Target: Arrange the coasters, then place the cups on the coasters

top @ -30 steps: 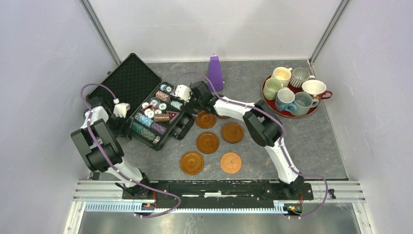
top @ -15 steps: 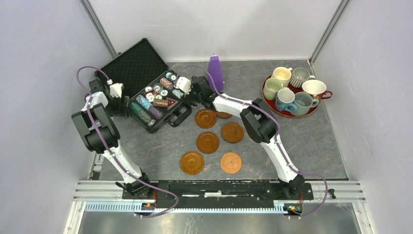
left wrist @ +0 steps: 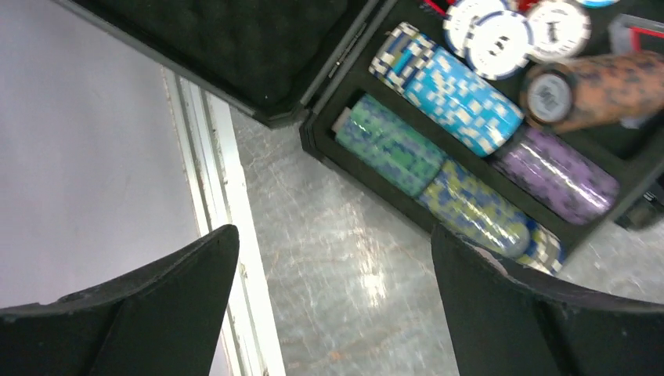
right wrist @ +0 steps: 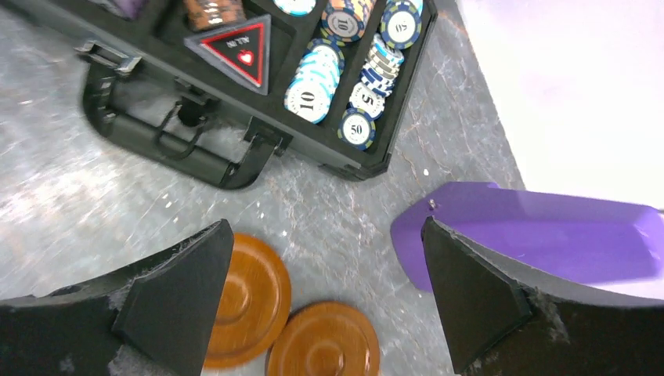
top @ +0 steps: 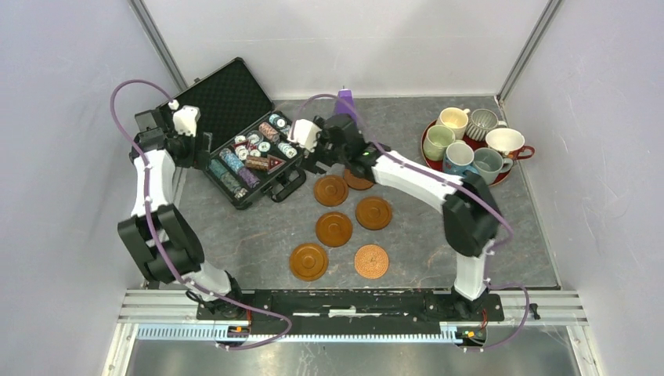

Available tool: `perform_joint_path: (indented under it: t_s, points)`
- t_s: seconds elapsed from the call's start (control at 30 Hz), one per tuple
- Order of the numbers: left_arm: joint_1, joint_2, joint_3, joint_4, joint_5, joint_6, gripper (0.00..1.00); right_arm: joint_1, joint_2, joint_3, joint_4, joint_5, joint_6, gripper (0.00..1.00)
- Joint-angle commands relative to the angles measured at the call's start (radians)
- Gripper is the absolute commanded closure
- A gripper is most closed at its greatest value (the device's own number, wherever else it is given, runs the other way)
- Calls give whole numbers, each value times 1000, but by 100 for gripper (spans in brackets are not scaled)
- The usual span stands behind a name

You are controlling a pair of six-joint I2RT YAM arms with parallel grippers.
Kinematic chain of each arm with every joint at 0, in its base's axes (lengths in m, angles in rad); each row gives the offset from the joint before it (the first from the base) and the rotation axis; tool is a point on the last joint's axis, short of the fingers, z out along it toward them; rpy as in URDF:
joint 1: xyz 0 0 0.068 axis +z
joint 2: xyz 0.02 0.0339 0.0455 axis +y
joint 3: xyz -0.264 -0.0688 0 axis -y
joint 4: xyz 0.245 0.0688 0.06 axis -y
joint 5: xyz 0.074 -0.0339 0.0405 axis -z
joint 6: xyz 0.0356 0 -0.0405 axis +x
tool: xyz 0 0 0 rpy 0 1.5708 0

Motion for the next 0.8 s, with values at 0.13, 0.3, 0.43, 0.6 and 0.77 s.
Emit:
perform_joint_path:
  t_s: [0.13, 0.3, 0.43, 0.6, 0.77]
  points:
    - [-58, -276, -42, -310, 212, 162, 0, -84, -352, -322, -105, -217, 55, 2]
    - [-306, -394, -169, -396, 239, 191, 0, -161, -520, -537, -112, -303, 49, 2]
    - [-591, -407, -299, -341, 169, 114, 0, -226, -567, -617, -231, -383, -27, 2]
    - [-833, -390, -439, -192, 83, 47, 0, -231, -655, -773, -256, -341, -120, 2]
    - [-1001, -349, -513, -96, -12, 17, 1, -230, -679, -850, -256, -325, -146, 1]
